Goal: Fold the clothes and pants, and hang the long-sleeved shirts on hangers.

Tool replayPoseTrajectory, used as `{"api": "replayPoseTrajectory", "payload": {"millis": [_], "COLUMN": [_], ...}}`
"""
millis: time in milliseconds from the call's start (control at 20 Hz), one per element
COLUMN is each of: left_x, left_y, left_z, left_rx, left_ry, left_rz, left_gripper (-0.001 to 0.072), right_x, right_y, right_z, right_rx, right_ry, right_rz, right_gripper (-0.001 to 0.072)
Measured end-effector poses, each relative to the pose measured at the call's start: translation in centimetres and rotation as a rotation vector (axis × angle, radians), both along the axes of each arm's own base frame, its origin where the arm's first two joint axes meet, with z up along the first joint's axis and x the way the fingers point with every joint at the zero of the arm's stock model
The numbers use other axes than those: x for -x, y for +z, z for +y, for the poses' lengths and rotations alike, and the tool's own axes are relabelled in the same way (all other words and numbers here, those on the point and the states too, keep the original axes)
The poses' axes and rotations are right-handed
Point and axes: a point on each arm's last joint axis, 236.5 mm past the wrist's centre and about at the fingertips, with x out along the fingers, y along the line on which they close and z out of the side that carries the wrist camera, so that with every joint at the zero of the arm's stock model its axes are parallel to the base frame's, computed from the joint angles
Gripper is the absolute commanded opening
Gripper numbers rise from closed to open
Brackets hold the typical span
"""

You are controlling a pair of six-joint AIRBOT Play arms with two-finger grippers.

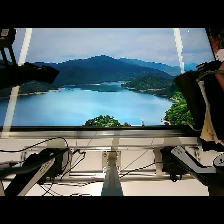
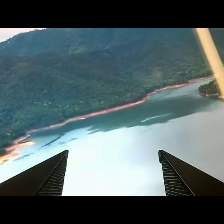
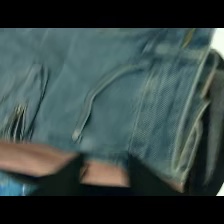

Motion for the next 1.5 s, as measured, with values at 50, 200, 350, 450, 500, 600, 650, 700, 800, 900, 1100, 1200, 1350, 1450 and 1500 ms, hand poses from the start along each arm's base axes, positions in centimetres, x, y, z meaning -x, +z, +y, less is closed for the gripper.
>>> {"api": "replayPoseTrajectory", "payload": {"millis": [50, 200, 350, 450, 500, 600, 650, 700, 800, 900, 1100, 1200, 1350, 1450, 1500], "left_x": [0.0, 0.0, 0.0, 0.0, 0.0, 0.0, 0.0, 0.0, 0.0, 0.0, 0.0, 0.0, 0.0, 0.0, 0.0], "left_y": [0.0, 0.0, 0.0, 0.0, 0.0, 0.0, 0.0, 0.0, 0.0, 0.0, 0.0, 0.0, 0.0, 0.0, 0.0], "left_z": [0.0, 0.0, 0.0, 0.0, 0.0, 0.0, 0.0, 0.0, 0.0, 0.0, 0.0, 0.0, 0.0, 0.0, 0.0], "left_rx": [0.0, 0.002, 0.002, 0.002, 0.002, 0.002, 0.003, 0.002, 0.002, 0.003, 0.003, 0.003, 0.003, 0.002, 0.002], "left_ry": [0.0, 0.0, 0.0, 0.0, 0.0, 0.0, 0.0, 0.0, 0.0, 0.0, 0.0, 0.0, 0.0, 0.0, 0.0], "left_rz": [0.0, 0.0, 0.0, 0.0, 0.0, 0.0, 0.0, 0.0, 0.0, 0.0, 0.0, 0.0, 0.0, 0.0, 0.0], "left_gripper": [0.0648, 0.0647, 0.0648, 0.0648, 0.0648, 0.0648, 0.0648, 0.0648, 0.0648, 0.0648, 0.0648, 0.0648, 0.0648, 0.0648, 0.0648], "right_x": [-1.4, -6.5, -13.2, -16.9, -18.3, -19.9, -20.1, -20.1, -19.9, -20.0, -20.0, -19.9, -19.9, -19.9, -19.9], "right_y": [-0.2, -0.3, 0.5, 1.3, 1.7, 2.2, 2.2, 2.1, 1.4, 0.6, -0.2, -0.4, -0.5, -0.5, -0.6], "right_z": [0.9, 4.9, 12.3, 18.8, 22.9, 30.6, 34.4, 37.4, 41.6, 43.6, 45.5, 46.0, 46.3, 46.4, 46.4], "right_rx": [-0.011, -0.014, 0.03, 0.077, 0.097, 0.15, 0.179, 0.207, 0.277, 0.335, 0.377, 0.378, 0.382, 0.382, 0.383], "right_ry": [0.06, 0.29, 0.602, 0.819, 0.943, 1.178, 1.295, 1.391, 1.522, 1.586, 1.646, 1.662, 1.671, 1.674, 1.674], "right_rz": [-0.007, -0.016, -0.057, -0.104, -0.13, -0.167, -0.18, -0.183, -0.166, -0.132, -0.105, -0.103, -0.101, -0.101, -0.1], "right_gripper": [0.0041, 0.0041, 0.004, 0.0041, 0.0041, 0.0041, 0.0041, 0.0041, 0.0041, 0.0041, 0.0041, 0.0041, 0.0041, 0.0042, 0.0041]}}
